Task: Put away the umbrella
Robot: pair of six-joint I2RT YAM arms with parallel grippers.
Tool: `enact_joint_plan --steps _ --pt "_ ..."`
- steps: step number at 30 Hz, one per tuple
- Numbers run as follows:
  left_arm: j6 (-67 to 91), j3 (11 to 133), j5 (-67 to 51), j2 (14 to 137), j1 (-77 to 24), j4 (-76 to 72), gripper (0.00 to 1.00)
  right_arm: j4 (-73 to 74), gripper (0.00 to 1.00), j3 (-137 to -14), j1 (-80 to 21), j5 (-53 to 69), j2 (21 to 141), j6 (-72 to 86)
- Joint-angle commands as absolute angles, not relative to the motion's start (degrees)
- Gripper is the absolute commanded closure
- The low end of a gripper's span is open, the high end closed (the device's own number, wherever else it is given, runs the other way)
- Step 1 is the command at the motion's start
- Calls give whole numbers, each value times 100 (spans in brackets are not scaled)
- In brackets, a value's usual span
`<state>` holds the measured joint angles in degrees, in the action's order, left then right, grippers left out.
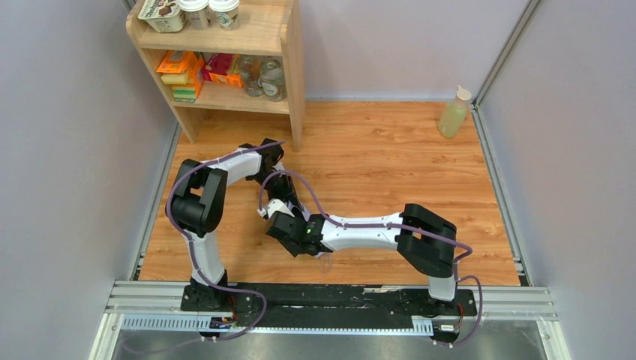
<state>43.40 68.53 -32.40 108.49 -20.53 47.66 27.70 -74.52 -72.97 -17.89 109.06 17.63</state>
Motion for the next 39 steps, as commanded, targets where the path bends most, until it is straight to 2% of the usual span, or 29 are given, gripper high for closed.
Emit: enact_joint_plan --steps 1,4,5,13,16,23,28,35,39 --pt "4034 6961 -3041 10907 -2030 5818 100 3620 65 -7593 -7093 -2715 10837 1441" --pt "4165 7031 -3067 11003 -2030 5967 100 3665 73 -7567 -7110 -2943 10924 1476" --pt "4157 7049 -3111 11047 -2030 6003 100 3674 73 -7559 -7136 -2988 10934 1477" --pt "4166 7207 -3181 11294 -2030 6381 100 3990 66 -7804 -7418 -4322 11513 1591" --pt "3974 7242 -3199 11399 -2030 6503 100 4323 61 -7980 -7558 -5200 11855 1678" --pt "3805 7322 -2962 11435 -2021 6751 100 4807 57 -8209 -7690 -6617 12111 2021" --pt "3814 7216 -3015 11408 -2021 6645 100 4765 55 -8174 -7690 -6427 12006 1996" --pt "3736 7146 -3085 11426 -2021 6565 100 4729 59 -8095 -7699 -6284 11611 1706" --pt "3630 7137 -3076 11434 -2021 6732 100 4667 67 -8104 -7690 -6267 11566 1267"
